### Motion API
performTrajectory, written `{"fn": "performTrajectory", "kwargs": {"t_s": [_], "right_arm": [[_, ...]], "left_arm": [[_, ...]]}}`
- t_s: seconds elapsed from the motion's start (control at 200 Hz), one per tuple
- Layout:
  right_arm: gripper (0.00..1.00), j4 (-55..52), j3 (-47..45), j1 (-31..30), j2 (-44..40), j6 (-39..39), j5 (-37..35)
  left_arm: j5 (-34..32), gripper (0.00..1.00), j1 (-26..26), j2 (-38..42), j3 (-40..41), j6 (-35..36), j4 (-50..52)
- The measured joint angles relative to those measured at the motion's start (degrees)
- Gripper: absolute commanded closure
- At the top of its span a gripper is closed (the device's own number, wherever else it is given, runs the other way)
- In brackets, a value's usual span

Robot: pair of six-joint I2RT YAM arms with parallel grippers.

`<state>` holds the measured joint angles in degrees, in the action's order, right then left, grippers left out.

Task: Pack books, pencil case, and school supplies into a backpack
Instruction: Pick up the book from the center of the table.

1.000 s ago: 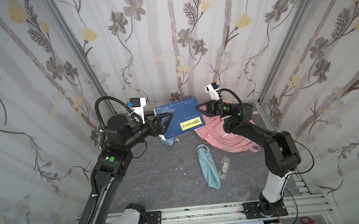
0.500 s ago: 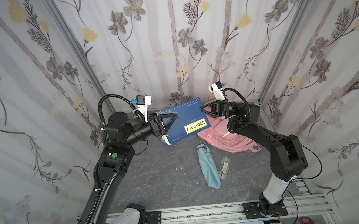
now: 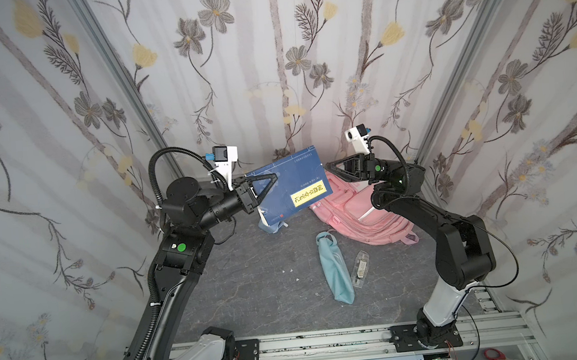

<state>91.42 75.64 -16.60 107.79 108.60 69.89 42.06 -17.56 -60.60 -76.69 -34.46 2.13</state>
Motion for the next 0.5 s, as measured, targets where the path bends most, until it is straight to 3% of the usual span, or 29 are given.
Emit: {"fn": "performTrajectory", "kwargs": {"t_s": [0.145,0.24,0.34,0.5], "right_arm": [[0.59,-14.8,-0.8,1.0,-5.7,-15.0,-1.3],[0.48,-42.9,3.3,1.5,-8.9,-34.9,-7.0],[0.45,-67.6,7.9,1.6,-11.3,-53.5,-17.6],[0.41,-82.2,4.5,3.1,-14.3,-64.3,-24.0]], "left_arm": [[-4.2,1.00,0.1,0.5,-0.9,0.0,0.2],[-7.1,1.00,0.0,2.2,0.3,0.0,0.2],[-8.7,1.00,0.0,3.0,0.8,0.0,0.0],[-8.9,1.00,0.0,1.9,-0.3,0.0,-0.3]]}}
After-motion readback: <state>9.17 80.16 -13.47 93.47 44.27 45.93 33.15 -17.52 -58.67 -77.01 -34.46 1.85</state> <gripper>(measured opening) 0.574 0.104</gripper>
